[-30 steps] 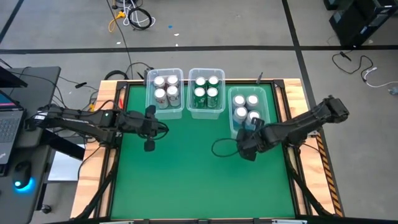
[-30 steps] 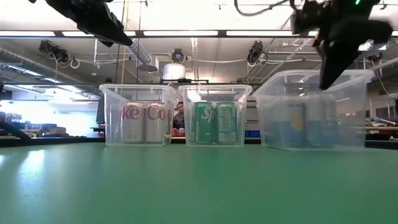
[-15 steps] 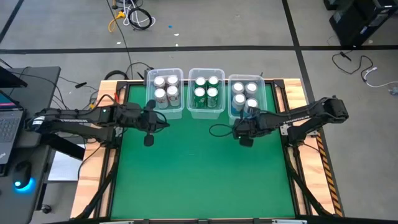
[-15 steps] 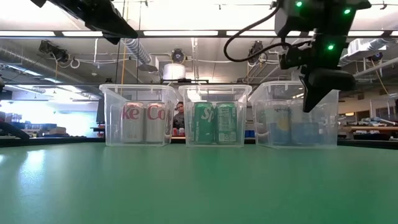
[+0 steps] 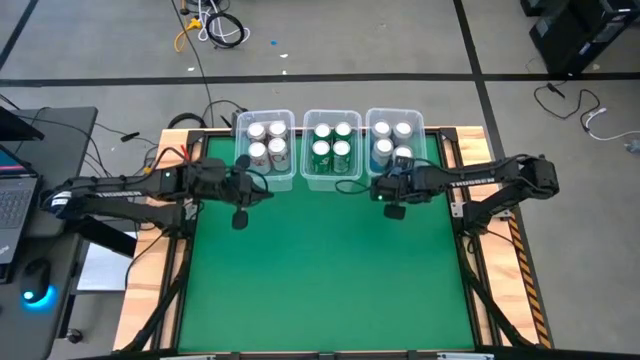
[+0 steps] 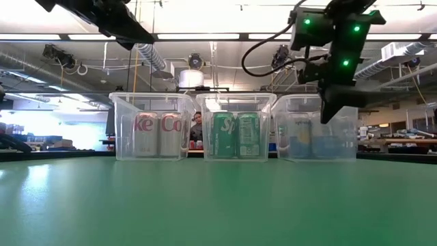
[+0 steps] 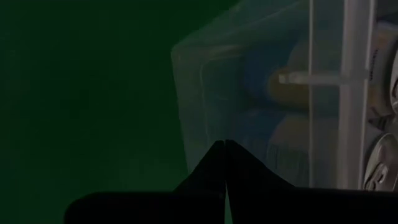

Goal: Sort soda cans
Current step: Move the bottom transparent bin to the top right of the table, then return to Home Position

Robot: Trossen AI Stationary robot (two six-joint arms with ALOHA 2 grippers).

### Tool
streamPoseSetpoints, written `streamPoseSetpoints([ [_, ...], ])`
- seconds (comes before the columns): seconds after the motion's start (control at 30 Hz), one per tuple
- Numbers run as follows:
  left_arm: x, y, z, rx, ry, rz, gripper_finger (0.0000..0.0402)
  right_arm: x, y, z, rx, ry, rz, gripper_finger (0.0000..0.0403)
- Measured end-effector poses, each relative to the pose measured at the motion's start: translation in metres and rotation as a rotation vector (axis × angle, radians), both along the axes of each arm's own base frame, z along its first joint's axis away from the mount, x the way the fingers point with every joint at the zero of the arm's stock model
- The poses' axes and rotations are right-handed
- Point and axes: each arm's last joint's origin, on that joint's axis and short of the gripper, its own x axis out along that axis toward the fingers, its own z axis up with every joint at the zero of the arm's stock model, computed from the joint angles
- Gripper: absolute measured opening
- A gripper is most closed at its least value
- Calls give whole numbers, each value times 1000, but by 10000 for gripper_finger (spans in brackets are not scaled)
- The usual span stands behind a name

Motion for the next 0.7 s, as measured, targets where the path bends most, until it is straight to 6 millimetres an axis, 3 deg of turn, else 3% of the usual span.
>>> streamPoseSetpoints([
  [0.17, -1, 5, 1, 10, -6, 18, 0, 2, -9, 1, -11, -17, 12, 0],
  [0.37, -5, 8, 10, 12, -90, -11, 1, -1, -5, 8, -20, -50, 20, 0],
  [0.6, -6, 7, 23, 14, -233, -68, 1, -16, 13, 43, -35, -265, 48, 0],
  [0.7, 0, 5, 15, -23, -343, -146, 1, -20, 21, 61, -13, -415, 96, 0],
])
